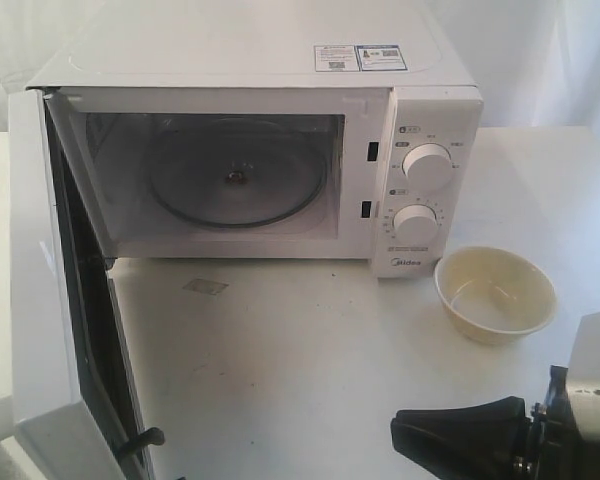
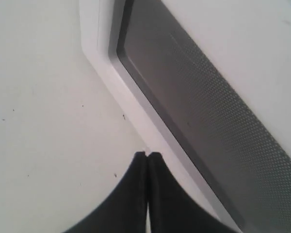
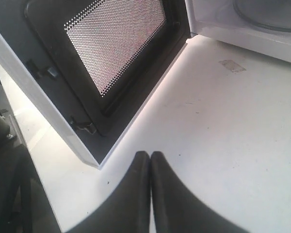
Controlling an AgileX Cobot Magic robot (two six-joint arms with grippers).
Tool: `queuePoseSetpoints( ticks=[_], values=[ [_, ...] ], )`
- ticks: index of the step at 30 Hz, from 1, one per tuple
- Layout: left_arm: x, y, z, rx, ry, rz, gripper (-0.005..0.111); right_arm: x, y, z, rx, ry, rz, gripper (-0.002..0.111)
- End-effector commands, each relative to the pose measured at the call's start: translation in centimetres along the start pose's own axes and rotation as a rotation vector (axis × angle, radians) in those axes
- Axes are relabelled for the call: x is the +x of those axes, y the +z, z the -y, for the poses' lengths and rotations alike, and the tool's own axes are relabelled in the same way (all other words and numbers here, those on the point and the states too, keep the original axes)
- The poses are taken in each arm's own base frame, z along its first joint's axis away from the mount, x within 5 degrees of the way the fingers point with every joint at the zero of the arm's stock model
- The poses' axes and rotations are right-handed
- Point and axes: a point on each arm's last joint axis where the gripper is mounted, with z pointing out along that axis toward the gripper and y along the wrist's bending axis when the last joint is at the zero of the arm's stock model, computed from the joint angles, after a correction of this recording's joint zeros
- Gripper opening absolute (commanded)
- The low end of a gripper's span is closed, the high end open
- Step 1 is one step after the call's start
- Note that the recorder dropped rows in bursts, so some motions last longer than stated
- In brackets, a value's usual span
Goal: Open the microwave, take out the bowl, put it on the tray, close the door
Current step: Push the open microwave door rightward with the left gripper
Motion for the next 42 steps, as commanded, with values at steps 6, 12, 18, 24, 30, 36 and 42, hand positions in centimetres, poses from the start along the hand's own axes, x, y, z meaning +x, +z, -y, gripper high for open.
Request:
queuePoseSetpoints(
  ticks=[6, 12, 18, 24, 30, 36, 42],
  values=[
    [-0.8, 0.5, 1.0, 0.142, 0.024, 0.046, 0.0, 0.1, -0.1, -0.2, -0.013, -0.017, 0.002, 0.0],
    [-1.9, 0.1, 2.4, 0.287, 0.074, 0.168, 0.0, 0.1, -0.1, -0.2, -0.013, -0.017, 0.002, 0.0],
    [-3.0, 0.3, 2.5, 0.333, 0.088, 0.281, 0.0, 0.1, -0.1, -0.2, -0.013, -0.017, 0.002, 0.0],
    [-4.3, 1.2, 2.6, 0.409, 0.114, 0.377, 0.0, 0.1, -0.1, -0.4, -0.038, -0.016, 0.005, 0.0],
    [-4.4, 3.1, 2.3, 0.428, 0.127, 0.346, 0.0, -0.1, -0.1, -0.4, -0.04, -0.019, 0.011, 0.0],
    [-5.3, 4.6, 3.3, 0.489, 0.175, 0.415, 0.0, -0.5, -0.1, -0.4, -0.041, -0.024, 0.02, 0.0],
    [-6.7, 5.9, 4.6, 0.527, 0.203, 0.401, 0.0, -0.8, -0.1, -0.5, -0.041, -0.029, 0.028, 0.0]
  ],
)
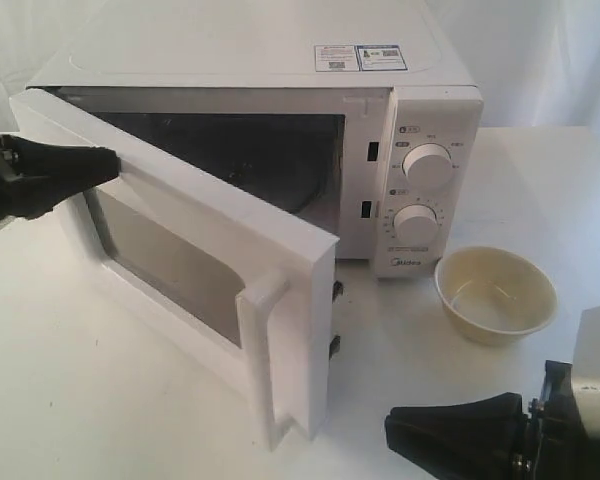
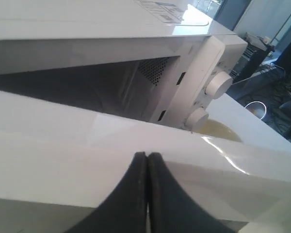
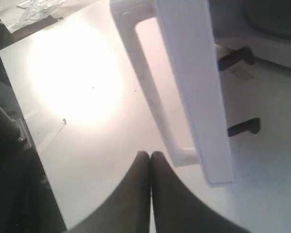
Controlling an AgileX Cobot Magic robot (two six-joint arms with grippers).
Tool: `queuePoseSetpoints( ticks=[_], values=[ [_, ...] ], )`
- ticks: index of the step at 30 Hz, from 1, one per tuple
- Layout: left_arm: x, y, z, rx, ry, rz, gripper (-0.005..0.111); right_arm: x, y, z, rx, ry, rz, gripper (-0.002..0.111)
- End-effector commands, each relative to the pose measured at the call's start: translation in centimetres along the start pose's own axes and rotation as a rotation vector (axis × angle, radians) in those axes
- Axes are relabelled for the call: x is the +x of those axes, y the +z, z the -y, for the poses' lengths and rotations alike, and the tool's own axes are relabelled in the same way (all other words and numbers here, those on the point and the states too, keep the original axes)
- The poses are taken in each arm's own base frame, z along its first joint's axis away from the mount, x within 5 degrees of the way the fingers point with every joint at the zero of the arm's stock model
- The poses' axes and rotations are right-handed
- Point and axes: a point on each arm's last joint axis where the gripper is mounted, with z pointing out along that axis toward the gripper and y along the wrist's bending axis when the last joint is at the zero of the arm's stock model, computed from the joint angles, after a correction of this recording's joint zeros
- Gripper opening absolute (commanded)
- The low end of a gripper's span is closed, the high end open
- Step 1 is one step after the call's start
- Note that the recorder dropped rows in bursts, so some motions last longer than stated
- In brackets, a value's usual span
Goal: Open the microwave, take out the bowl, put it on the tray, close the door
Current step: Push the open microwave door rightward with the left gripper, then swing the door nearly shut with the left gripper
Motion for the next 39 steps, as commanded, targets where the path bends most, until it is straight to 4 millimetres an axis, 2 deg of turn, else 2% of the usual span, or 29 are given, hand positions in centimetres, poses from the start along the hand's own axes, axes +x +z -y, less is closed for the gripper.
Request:
queuePoseSetpoints(
  ticks=[1, 14, 25, 33, 36, 39],
  values=[
    [-0.9, 1.6, 0.2, 0.03, 0.01, 0.008, 0.0, -0.3, -0.1, -0.2, -0.01, -0.023, 0.013, 0.0],
    [-1.4, 5.8, -0.9, 0.022, 0.058, -0.059, 0.0, -0.3, -0.1, 0.4, 0.055, -0.023, 0.005, 0.0],
    [-2.2, 8.1, -2.4, 0.026, 0.054, -0.066, 0.0, -0.3, -0.1, 0.5, 0.063, -0.023, 0.004, 0.0],
    [-2.1, 8.2, -1.9, 0.089, 0.055, -0.067, 0.0, -0.3, -0.1, 0.5, 0.061, -0.023, 0.004, 0.0],
    [-2.1, 8.2, -1.9, 0.089, 0.057, -0.069, 0.0, -0.4, -0.1, -0.1, -0.003, -0.048, 0.015, 0.0],
    [-2.1, 8.2, -1.8, 0.101, 0.043, -0.069, 0.0, -1.4, -0.1, -1.1, -0.105, -0.082, 0.053, 0.0]
  ],
)
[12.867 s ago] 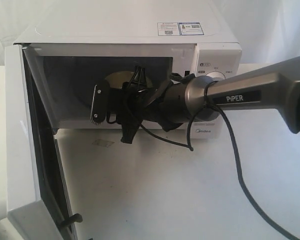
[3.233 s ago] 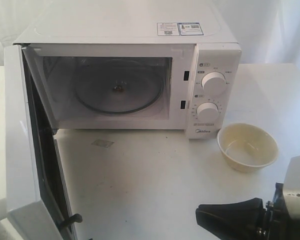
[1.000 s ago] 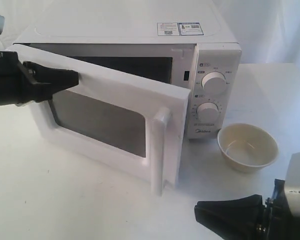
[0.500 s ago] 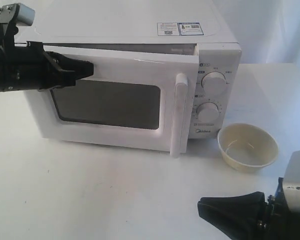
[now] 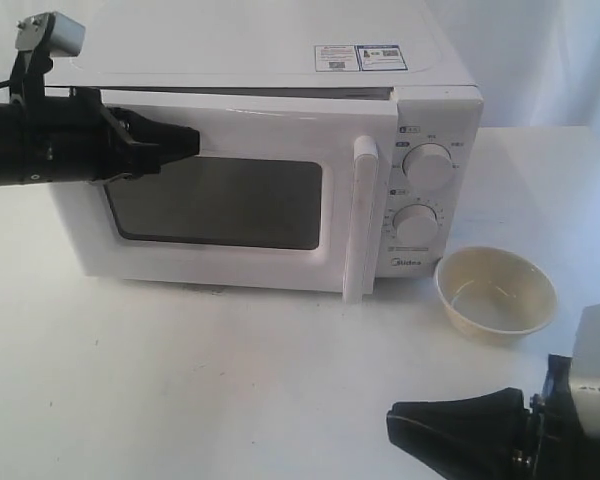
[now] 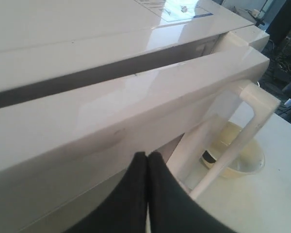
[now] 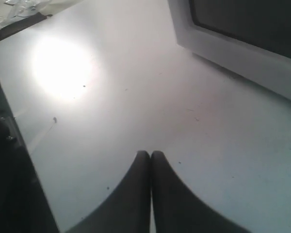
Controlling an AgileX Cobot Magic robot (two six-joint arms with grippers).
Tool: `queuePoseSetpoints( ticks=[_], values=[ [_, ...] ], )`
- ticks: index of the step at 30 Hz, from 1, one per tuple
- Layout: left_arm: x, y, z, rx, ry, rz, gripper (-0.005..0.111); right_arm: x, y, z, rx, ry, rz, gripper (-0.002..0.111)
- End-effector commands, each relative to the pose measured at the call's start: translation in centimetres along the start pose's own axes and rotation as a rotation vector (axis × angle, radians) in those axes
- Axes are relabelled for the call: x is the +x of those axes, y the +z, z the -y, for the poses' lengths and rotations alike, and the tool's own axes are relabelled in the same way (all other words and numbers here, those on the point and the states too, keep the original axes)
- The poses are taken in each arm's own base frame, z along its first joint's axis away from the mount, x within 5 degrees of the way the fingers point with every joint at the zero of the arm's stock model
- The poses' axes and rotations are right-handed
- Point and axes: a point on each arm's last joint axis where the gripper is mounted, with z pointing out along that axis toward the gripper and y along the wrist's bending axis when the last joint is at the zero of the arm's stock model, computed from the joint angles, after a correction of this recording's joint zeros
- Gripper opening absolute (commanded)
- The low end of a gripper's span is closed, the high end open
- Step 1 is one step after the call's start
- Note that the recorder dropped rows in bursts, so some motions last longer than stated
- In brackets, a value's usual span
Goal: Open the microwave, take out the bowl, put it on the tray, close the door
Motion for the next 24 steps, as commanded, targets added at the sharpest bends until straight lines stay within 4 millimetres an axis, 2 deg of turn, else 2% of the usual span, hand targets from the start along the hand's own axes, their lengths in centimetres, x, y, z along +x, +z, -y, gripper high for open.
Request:
queuePoseSetpoints(
  ticks=[1, 10, 13, 15, 19, 22, 24],
  values=[
    [-0.4, -0.1, 0.9, 0.078, -0.002, 0.021, 0.0, -2.4, -0.2, -1.9, -0.19, -0.053, 0.084, 0.0],
    [-2.1, -2.9, 3.6, 0.107, 0.054, 0.016, 0.0, -4.8, 0.5, -2.0, -0.246, -0.034, 0.104, 0.0],
    [-2.2, -4.8, 5.4, 0.128, 0.028, -0.014, 0.0, -5.3, 1.3, -3.0, -0.443, -0.002, 0.082, 0.0],
    [-1.9, -6.0, 6.8, 0.184, 0.04, 0.013, 0.0, -5.2, 1.8, -3.0, -0.495, 0.023, 0.061, 0.0],
    [-1.1, -7.9, 8.3, 0.161, 0.059, 0.045, 0.0, -5.0, 2.5, -2.8, -0.485, 0.045, 0.027, 0.0],
    [-0.5, -9.1, 9.2, 0.162, 0.077, 0.063, 0.0, -5.8, 3.4, -1.6, -0.3, 0.052, 0.012, 0.0],
    [-0.2, -9.5, 9.5, 0.158, 0.08, 0.067, 0.0, -6.6, 3.6, -1.4, -0.257, 0.051, 0.022, 0.0]
  ],
)
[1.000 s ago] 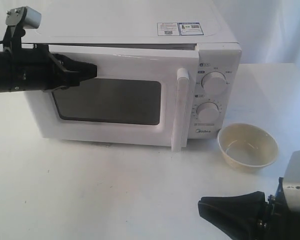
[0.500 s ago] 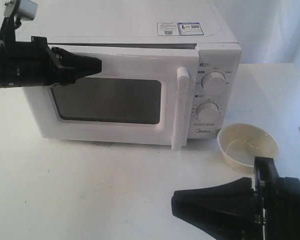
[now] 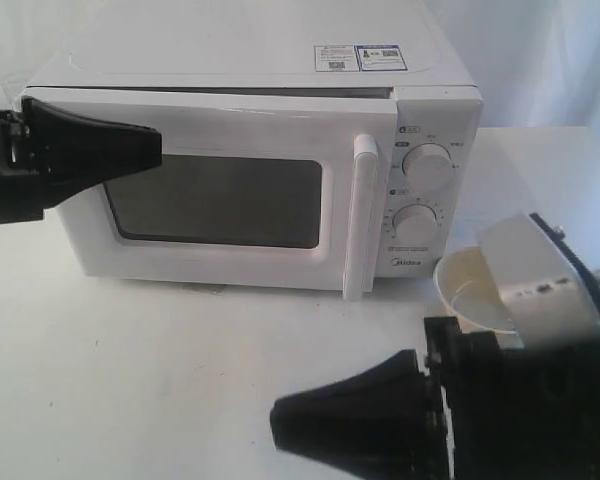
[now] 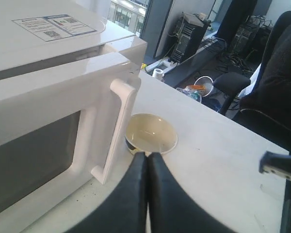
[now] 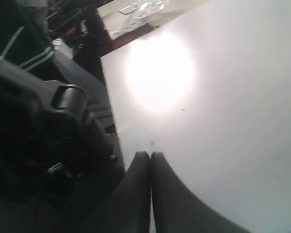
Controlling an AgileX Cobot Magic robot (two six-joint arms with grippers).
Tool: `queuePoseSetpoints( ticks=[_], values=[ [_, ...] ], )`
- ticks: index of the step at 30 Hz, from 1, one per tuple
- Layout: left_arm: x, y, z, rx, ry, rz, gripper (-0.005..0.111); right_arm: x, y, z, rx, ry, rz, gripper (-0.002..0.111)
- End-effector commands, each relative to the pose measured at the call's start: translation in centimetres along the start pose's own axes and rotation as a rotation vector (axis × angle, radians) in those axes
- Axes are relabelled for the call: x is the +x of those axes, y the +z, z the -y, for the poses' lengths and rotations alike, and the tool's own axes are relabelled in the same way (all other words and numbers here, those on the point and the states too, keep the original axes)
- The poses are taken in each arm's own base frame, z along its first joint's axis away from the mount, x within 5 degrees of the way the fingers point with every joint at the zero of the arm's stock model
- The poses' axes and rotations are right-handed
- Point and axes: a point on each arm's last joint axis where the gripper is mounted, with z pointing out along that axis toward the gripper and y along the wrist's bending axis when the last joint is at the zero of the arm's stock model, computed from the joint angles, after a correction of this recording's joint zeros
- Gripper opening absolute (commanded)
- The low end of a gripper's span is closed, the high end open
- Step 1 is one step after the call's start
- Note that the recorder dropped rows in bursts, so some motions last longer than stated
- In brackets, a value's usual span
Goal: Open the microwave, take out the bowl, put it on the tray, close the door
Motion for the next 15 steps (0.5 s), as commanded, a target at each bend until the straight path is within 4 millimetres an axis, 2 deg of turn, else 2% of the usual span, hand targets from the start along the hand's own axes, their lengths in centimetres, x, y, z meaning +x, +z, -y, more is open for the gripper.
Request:
queuePoseSetpoints(
  ticks=[1, 7, 11, 15],
  values=[
    [0.4, -0.8, 1.0, 0.001, -0.006, 0.029, 0.0, -1.6, 0.4, 0.6, 0.107, 0.008, 0.019, 0.0],
    [0.7, -1.6, 1.7, -0.015, 0.008, 0.046, 0.0, -3.8, 1.2, -1.0, 0.057, -0.01, 0.047, 0.0],
    [0.5, -2.1, 2.4, -0.006, 0.031, 0.062, 0.0, -3.9, 2.6, -2.7, -0.014, -0.029, 0.012, 0.0],
    [0.3, -2.6, 3.1, 0.015, 0.047, 0.072, 0.0, -3.4, 4.8, -3.7, -0.015, -0.035, -0.058, 0.0]
  ],
)
